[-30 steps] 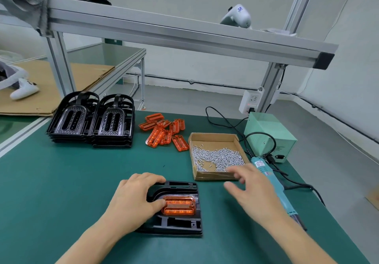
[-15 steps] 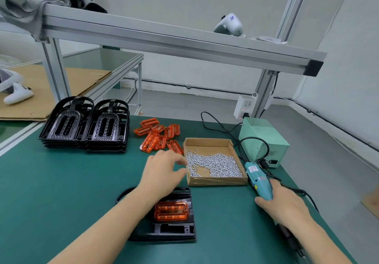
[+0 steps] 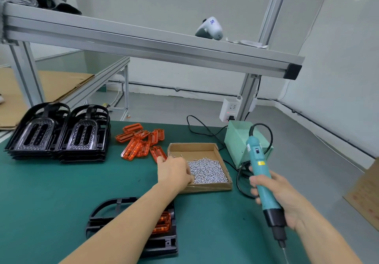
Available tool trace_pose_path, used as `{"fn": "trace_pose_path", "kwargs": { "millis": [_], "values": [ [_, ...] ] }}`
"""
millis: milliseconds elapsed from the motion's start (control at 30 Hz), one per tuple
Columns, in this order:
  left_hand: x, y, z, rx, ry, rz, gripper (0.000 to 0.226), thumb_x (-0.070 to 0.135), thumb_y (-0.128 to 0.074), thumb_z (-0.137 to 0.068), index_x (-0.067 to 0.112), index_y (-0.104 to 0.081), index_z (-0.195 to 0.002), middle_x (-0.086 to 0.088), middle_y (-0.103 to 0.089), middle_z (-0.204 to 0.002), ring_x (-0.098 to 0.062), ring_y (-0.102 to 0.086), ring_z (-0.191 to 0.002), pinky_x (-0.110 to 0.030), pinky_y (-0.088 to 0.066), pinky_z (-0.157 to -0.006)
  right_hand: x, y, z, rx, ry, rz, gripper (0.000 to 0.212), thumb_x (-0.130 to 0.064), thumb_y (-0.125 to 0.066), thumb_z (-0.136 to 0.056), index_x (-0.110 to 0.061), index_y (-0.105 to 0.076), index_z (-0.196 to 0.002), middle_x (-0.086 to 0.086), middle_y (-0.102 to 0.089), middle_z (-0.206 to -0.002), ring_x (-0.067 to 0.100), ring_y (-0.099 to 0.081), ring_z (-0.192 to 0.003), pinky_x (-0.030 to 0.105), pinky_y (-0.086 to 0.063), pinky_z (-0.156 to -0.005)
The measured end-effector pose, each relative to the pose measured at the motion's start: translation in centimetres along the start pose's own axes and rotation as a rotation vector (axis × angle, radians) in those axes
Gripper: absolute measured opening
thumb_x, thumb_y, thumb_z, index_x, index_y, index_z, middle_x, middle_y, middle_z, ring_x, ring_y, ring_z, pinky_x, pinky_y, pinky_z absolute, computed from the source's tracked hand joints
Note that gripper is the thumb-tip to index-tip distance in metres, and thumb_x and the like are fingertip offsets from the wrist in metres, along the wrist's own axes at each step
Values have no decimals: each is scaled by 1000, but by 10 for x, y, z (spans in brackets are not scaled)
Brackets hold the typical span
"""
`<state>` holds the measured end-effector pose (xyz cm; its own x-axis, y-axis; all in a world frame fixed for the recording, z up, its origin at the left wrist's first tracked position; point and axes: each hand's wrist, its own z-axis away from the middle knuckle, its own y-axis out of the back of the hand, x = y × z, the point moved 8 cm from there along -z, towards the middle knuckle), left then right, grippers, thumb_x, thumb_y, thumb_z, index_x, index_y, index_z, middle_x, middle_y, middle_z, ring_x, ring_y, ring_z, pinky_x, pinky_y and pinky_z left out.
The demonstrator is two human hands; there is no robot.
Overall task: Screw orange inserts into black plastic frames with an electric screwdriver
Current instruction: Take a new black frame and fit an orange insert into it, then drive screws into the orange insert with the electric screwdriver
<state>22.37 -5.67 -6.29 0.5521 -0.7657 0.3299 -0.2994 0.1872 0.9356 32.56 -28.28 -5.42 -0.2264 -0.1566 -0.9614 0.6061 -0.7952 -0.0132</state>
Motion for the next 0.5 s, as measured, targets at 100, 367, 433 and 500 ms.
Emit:
{"fn": "trace_pose_path", "kwargs": {
  "millis": [100, 367, 433, 500],
  "values": [
    [4, 1, -2, -7, 2, -73, 11, 34, -67, -80, 28, -76, -83, 7, -71, -83, -14, -54, -92, -36, -27, -92, -12, -18, -4, -21, 51, -178, 36, 5, -67, -70, -9, -60, -103, 1, -53, -58, 11, -48, -44, 23, -43, -39],
    [11, -5, -6, -49, -66, -205, 16, 20, -55, -86, 19, -70, -90, 1, -69, -93, -19, -53, -98, -35, -26, -88, -50, -43, 1, -15, 314, -561, 27, -8, -66, -62, -22, -53, -81, -2, -48, -61, 11, -47, -50, 21, -43, -46],
    [15, -2, -5, -53, -107, -247, 15, 18, -53, -87, 17, -66, -92, -1, -66, -97, -21, -51, -100, -35, -26, -86, -57, -48, 4, -9, 357, -600, 24, -11, -68, -62, -23, -53, -77, -2, -50, -62, 11, -50, -53, 22, -45, -50],
    [18, 7, 0, 4, -144, -135, 14, 14, -50, -88, 18, -63, -89, -1, -65, -96, -22, -53, -99, -34, -30, -87, -62, -53, 9, -12, 389, -627, 20, -13, -68, -64, -23, -53, -74, -3, -47, -61, 10, -48, -50, 21, -45, -49]
  ]
}}
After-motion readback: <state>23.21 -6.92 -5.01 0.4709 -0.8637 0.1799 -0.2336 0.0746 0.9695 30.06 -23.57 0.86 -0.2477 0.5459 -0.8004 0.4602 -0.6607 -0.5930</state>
